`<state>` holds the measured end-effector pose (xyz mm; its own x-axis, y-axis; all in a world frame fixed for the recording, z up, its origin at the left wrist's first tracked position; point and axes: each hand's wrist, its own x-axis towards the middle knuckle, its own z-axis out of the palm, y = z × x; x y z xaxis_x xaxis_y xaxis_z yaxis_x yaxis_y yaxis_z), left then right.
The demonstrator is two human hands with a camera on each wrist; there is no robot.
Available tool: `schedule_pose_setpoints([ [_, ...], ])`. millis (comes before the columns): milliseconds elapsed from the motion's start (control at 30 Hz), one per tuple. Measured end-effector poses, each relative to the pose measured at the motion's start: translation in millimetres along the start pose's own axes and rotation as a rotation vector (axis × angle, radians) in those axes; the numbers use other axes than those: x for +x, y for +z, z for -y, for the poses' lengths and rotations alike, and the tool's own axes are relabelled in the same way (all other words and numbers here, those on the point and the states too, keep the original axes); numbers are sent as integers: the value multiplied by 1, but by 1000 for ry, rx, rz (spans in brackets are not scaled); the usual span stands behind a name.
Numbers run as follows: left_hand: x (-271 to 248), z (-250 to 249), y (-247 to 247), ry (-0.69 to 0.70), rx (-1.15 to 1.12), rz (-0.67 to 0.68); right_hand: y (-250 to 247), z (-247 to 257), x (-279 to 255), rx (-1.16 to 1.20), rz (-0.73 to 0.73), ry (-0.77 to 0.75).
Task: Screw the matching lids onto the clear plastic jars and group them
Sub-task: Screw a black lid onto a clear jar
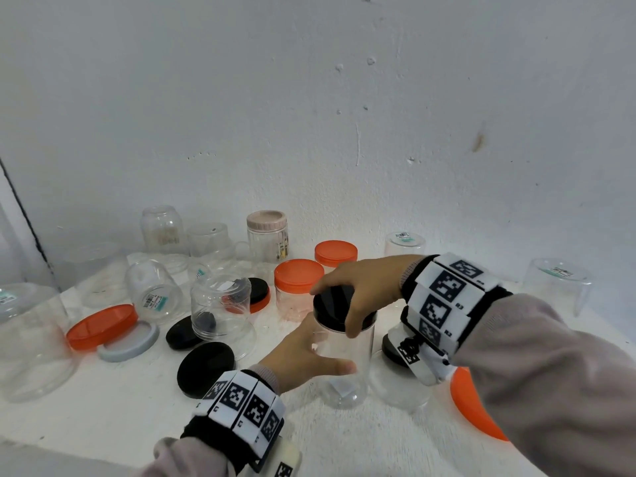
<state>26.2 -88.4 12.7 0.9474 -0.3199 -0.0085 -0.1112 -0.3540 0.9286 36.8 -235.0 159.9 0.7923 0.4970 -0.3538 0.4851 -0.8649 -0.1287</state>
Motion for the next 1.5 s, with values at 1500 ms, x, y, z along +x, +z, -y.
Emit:
schedule_pose_setpoints([
  [1500, -2, -1, 0, -4, 3, -2, 10, -2, 7, -9, -111, 67],
])
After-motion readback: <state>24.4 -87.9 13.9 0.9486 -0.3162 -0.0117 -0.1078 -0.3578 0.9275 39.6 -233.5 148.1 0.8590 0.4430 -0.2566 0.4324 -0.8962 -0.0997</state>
